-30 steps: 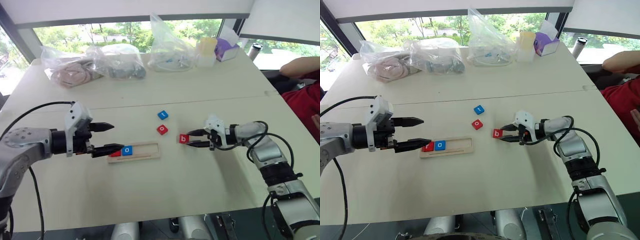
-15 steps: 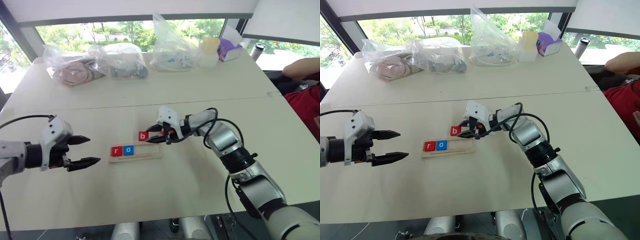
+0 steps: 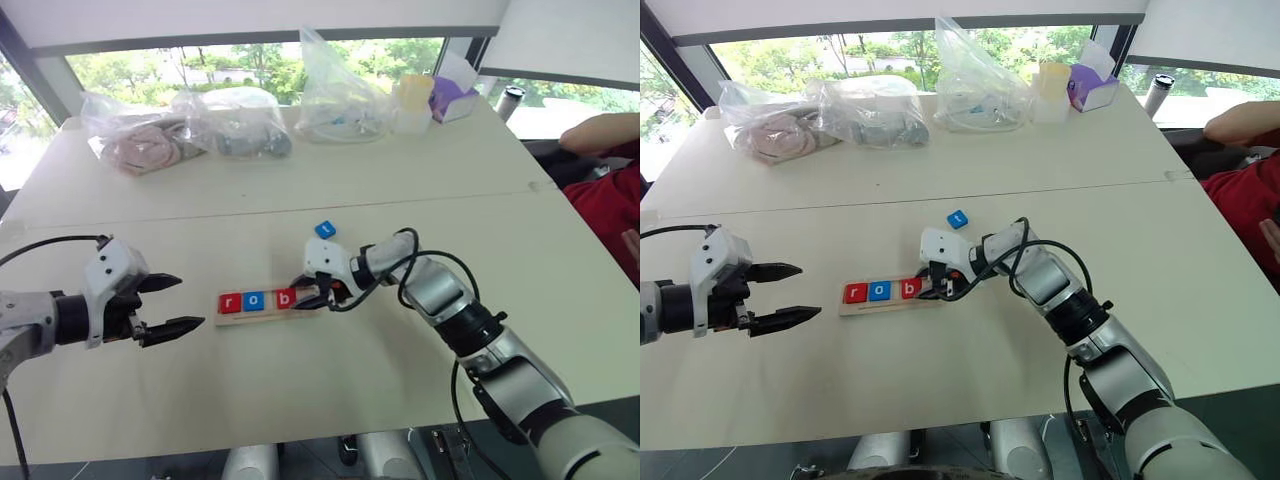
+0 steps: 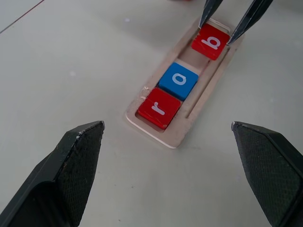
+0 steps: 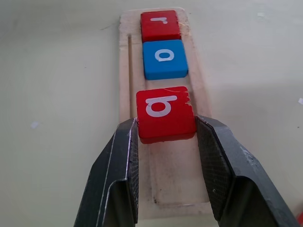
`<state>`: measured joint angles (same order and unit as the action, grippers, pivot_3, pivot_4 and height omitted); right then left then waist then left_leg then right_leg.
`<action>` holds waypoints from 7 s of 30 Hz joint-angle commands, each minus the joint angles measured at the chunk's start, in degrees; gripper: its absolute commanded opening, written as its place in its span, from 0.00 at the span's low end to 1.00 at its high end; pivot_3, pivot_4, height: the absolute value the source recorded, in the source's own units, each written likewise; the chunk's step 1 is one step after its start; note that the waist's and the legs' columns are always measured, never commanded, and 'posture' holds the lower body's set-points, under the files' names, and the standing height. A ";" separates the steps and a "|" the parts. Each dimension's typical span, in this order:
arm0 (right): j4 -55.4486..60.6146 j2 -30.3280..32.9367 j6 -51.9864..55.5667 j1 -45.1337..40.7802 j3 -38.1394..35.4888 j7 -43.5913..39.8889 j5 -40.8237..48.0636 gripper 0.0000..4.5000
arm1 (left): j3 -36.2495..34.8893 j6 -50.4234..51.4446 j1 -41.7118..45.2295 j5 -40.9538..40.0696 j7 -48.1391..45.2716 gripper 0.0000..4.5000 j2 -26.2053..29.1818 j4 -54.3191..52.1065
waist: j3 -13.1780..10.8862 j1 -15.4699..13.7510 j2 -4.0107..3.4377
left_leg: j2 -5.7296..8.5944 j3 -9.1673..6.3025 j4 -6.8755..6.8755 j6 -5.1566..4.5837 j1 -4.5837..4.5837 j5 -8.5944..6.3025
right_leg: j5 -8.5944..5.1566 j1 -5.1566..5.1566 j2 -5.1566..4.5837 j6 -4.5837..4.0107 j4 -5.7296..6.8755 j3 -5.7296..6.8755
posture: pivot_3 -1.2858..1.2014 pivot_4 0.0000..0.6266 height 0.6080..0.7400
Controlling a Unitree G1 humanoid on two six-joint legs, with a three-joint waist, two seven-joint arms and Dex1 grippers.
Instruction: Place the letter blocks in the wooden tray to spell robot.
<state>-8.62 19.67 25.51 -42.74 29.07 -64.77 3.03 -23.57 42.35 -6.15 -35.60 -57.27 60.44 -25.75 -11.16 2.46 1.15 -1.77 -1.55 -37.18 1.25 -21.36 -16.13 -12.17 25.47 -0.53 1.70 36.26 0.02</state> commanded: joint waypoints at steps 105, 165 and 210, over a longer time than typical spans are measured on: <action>45.09 -23.15 66.99 21.51 -30.37 60.82 -2.81 0.30 | 23.35 -9.33 22.67 8.99 0.01 1.00 -12.99 12.70 | 0.07 -1.35 0.03 | 0.03 -0.10 -0.02 0.04 -0.01 0.03 | -0.12 -0.01 0.03 0.04 0.06 0.02 | 0.52 0.24 1.00; -9.50 9.70 -17.80 1.10 -14.11 -9.59 3.39 0.25 | 10.94 -3.22 11.80 7.15 2.79 1.00 -5.74 3.54 | -0.01 -0.07 0.03 | 0.01 -0.02 -0.06 0.01 0.10 0.01 | 0.09 -0.08 0.04 0.10 0.16 -0.03 | 0.52 0.24 1.00; -0.03 -3.38 -0.79 0.99 1.97 5.44 -7.07 0.25 | 12.61 0.43 5.52 3.20 6.42 1.00 -6.67 -5.31 | 0.01 0.08 0.04 | 0.01 -0.04 -0.07 0.03 0.09 0.02 | 0.06 -0.05 0.04 0.05 0.15 -0.01 | 0.52 0.24 1.00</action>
<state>-8.12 16.69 25.17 -40.97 31.00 -60.36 -3.15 -10.77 43.89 -1.40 -32.93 -51.00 53.82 -30.87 -11.15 2.53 1.19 -1.76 -1.59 -37.25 1.28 -21.25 -16.10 -12.12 25.41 -0.49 1.76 36.41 0.01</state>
